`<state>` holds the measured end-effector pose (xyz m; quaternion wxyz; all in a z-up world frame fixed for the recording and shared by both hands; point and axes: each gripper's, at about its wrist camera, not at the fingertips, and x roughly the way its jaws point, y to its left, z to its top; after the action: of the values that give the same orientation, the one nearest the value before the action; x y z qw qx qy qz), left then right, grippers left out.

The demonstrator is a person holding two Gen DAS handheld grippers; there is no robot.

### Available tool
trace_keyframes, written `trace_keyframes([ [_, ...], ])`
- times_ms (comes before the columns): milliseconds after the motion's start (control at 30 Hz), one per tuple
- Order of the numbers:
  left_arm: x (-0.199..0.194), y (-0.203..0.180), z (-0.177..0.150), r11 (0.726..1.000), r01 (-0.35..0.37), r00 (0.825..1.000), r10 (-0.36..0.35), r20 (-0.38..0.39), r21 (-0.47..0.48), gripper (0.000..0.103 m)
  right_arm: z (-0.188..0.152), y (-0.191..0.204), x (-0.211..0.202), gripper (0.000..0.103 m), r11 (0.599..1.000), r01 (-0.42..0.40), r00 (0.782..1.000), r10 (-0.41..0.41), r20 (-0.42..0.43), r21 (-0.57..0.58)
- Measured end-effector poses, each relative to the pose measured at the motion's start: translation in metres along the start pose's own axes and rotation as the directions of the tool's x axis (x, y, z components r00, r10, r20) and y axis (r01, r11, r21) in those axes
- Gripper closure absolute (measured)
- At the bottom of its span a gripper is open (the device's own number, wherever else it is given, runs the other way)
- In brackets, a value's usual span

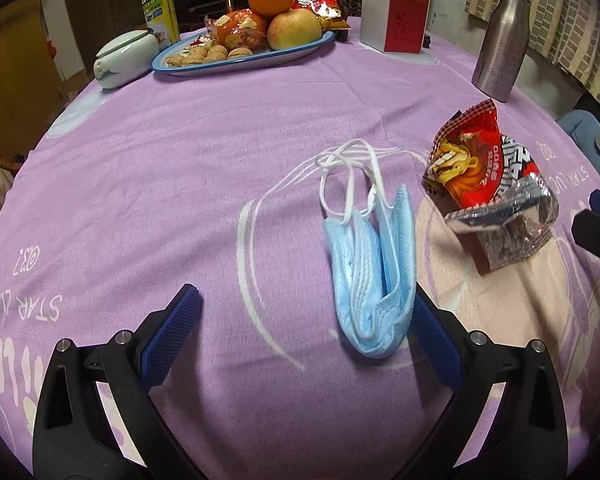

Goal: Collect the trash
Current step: 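Move the left tool toward the blue face mask while the right tool approaches the red snack bag, then close the left tool on the blue face mask and lift it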

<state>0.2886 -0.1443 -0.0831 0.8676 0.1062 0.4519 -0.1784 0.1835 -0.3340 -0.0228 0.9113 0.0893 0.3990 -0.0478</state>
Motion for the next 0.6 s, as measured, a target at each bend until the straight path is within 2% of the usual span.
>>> trace_keyframes([
  [167, 0.0, 0.002, 0.007, 0.997, 0.064, 0.998, -0.063, 0.018, -0.036, 0.006, -0.001, 0.003, -0.004, 0.01, 1.0, -0.008, 1.0, 0.008, 0.013, -0.008],
  [267, -0.004, -0.001, 0.008, 0.996, 0.085, 0.996, -0.084, 0.037, -0.025, 0.01, -0.002, 0.004, -0.005, 0.01, 1.0, -0.003, 1.0, 0.004, 0.018, -0.01],
  [433, -0.009, -0.005, 0.008, 0.991, 0.134, 0.989, -0.134, 0.058, 0.006, 0.044, -0.002, 0.002, -0.004, 0.01, 1.0, 0.004, 1.0, -0.003, 0.015, -0.004],
  [533, -0.011, -0.006, 0.008, 0.987, 0.162, 0.985, -0.162, 0.058, 0.013, 0.057, -0.002, 0.002, -0.004, 0.01, 1.0, 0.012, 1.0, -0.012, 0.014, -0.009],
  [600, -0.015, -0.004, 0.008, 0.989, 0.15, 0.986, -0.15, 0.075, 0.013, 0.062, -0.002, 0.003, -0.004, 0.01, 1.0, 0.019, 1.0, -0.019, 0.016, -0.012],
])
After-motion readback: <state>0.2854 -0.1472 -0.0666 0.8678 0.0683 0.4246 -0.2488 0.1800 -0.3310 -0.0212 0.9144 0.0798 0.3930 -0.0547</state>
